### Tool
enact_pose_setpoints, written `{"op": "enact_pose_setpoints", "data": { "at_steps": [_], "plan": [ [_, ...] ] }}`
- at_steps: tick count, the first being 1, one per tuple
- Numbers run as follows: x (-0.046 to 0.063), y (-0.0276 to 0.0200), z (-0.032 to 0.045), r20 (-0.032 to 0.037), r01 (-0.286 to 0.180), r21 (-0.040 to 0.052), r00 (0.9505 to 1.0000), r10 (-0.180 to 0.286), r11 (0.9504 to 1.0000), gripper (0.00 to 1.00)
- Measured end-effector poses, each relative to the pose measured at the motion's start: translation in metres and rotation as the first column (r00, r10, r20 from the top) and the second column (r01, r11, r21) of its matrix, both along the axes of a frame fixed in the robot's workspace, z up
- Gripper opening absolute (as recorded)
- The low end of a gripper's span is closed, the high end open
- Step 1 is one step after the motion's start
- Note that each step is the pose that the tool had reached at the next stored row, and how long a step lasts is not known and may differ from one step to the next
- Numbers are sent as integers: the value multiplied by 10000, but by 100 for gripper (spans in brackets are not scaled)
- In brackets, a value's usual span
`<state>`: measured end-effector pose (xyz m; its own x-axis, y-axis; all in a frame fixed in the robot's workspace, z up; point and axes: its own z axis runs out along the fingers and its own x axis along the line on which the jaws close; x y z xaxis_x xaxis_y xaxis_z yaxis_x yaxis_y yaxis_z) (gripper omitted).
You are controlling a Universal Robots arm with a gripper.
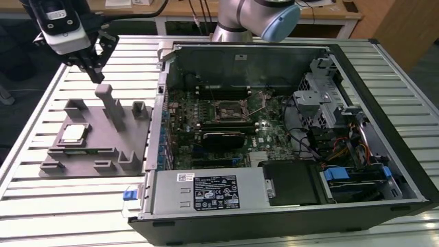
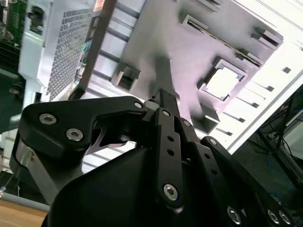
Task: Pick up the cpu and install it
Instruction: 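Reach for the cpu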
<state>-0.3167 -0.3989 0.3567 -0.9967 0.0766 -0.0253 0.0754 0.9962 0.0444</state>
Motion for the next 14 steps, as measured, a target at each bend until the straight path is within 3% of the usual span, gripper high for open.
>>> {"op": "enact_pose_setpoints", "data": {
  "at_steps": [14],
  "plan": [
    [-368,3,-248,0,1,-74,10000,-1,10000,11]
  ]
}}
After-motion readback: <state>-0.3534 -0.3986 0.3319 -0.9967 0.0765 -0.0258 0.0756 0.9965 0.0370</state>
